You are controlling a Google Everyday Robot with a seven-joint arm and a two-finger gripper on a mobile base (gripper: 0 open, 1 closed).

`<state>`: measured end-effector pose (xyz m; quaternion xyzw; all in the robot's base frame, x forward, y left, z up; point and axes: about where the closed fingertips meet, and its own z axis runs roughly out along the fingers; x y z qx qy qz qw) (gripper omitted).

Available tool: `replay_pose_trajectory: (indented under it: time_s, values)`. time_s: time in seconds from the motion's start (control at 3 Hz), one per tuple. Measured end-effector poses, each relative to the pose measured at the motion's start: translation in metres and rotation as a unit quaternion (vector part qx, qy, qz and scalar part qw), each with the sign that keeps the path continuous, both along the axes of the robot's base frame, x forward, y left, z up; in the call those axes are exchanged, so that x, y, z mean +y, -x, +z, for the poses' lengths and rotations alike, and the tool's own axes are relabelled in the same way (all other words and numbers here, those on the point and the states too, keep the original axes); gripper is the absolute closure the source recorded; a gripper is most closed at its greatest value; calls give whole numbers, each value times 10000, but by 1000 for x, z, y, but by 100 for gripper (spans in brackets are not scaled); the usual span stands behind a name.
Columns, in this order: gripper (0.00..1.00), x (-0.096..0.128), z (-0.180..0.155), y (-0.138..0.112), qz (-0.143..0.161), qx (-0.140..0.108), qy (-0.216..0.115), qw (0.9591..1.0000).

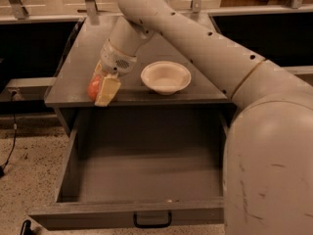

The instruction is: Place apple into top drawer

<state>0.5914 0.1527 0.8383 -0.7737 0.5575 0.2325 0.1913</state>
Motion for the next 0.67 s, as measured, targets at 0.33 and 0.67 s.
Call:
replay_pose_trajectory:
  time_s: [0.33,0.67]
  values:
    - [100,3,-5,0,117,-152,146,9997]
    - [100,3,-3,0,117,-152,146,9997]
